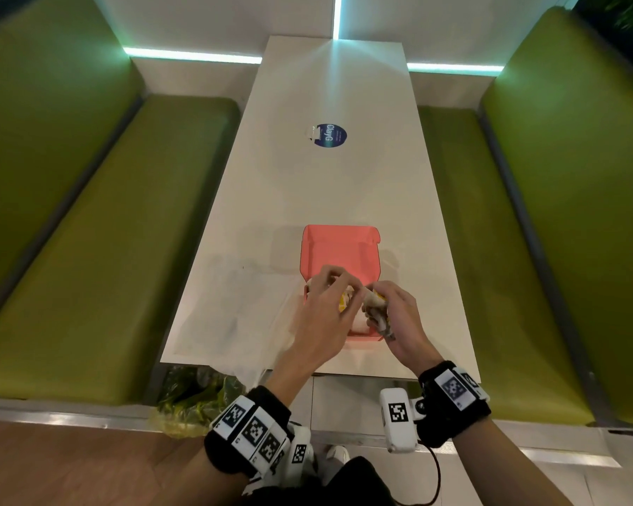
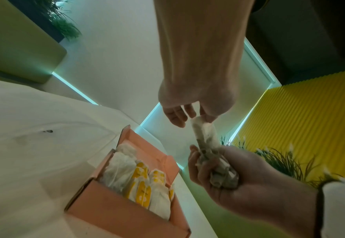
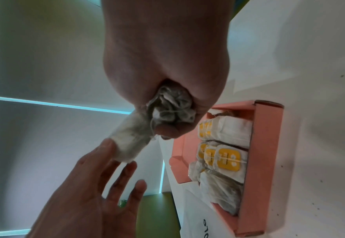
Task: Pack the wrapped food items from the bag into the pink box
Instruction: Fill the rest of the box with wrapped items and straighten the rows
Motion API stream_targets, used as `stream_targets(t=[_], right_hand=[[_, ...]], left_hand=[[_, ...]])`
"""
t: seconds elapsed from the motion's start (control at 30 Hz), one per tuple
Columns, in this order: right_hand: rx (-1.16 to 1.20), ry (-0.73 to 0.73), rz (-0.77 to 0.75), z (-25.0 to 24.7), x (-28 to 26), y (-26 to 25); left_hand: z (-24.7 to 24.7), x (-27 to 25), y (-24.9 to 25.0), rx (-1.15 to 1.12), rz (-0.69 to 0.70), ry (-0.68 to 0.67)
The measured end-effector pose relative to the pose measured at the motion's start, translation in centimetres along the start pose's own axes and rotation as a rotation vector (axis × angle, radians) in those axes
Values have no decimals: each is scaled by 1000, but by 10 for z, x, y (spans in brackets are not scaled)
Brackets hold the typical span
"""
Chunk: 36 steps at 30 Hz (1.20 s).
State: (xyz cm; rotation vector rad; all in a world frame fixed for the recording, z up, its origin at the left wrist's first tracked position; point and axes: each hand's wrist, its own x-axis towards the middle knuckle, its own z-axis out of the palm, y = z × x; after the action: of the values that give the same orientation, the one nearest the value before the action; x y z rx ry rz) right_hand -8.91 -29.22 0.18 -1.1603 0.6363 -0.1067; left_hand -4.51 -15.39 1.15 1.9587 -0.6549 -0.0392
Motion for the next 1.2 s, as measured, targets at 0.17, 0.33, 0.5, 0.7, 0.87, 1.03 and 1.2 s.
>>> stream_targets(t=[0.17, 0.33, 0.5, 0.7, 0.87, 1.03, 1.2], right_hand=[[-147, 90, -90, -12, 4, 2], [-345, 80, -275, -16, 2, -14], [-388, -233, -287, 6, -15, -37], [-424, -296, -295, 16, -22, -37], [-357, -224, -300, 16, -22, -36], [-424, -271, -311, 11, -20, -25], [-577, -241, -311, 0, -22, -24]], left_hand=[[-19, 11, 8, -102, -14, 13], [-33, 19, 13, -164, -46, 26], [-39, 25, 15, -208, -65, -38], [-47, 21, 15, -342, -103, -22], [-51, 14, 14, -389, -79, -63], [-50, 14, 12, -337, -63, 35], [-52, 13, 11, -327, -68, 59]])
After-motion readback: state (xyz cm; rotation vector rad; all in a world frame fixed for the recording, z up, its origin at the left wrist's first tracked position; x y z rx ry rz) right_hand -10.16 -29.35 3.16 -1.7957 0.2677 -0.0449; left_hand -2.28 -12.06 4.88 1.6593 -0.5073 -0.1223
